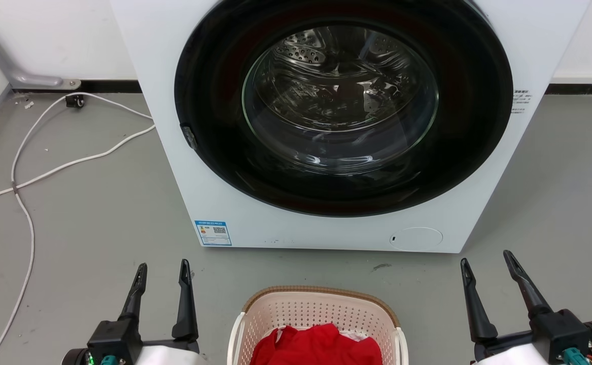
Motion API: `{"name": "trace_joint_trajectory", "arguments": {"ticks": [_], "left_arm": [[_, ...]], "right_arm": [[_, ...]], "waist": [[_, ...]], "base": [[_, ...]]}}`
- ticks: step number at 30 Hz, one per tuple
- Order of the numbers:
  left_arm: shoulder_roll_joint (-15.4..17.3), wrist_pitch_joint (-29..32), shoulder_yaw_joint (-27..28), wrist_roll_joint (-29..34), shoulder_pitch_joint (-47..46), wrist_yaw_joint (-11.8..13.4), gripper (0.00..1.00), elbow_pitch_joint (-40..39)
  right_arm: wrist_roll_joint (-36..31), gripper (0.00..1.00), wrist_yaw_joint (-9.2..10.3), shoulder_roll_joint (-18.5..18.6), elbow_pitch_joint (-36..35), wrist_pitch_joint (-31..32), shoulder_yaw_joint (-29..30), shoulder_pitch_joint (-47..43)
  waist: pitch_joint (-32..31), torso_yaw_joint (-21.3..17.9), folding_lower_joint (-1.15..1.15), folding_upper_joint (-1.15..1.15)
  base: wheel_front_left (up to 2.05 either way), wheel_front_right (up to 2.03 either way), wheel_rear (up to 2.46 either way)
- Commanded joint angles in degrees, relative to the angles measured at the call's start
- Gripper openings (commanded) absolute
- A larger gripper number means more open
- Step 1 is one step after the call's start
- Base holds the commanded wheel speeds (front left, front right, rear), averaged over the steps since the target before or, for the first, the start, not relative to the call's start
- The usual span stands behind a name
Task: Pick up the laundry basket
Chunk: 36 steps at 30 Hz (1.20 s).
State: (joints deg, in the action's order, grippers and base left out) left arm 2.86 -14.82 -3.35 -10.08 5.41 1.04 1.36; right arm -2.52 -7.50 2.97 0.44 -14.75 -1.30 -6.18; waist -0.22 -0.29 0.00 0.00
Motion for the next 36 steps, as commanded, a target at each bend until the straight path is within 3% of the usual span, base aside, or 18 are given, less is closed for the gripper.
{"name": "trace_joint_trajectory", "arguments": {"ticks": [1, 36], "left_arm": [[0.03, -0.45, -0.09, 1.23, 0.55, 0.26, 1.0, -0.12], [0.02, -0.41, 0.41, 1.55, -0.69, 0.07, 1.0, 2.9]], "right_arm": [[-1.1, 1.0, 0.02, -0.17, -0.35, -0.49, -0.13, -0.95], [-0.73, 1.0, 0.02, -0.17, 1.16, -0.46, -0.67, 0.28]], "waist": [[-0.04, 0.0, 0.0, 0.0], [0.57, 0.12, 0.0, 0.0]], "base": [[0.0, 0.0, 0.0], [0.0, 0.0, 0.0]]}}
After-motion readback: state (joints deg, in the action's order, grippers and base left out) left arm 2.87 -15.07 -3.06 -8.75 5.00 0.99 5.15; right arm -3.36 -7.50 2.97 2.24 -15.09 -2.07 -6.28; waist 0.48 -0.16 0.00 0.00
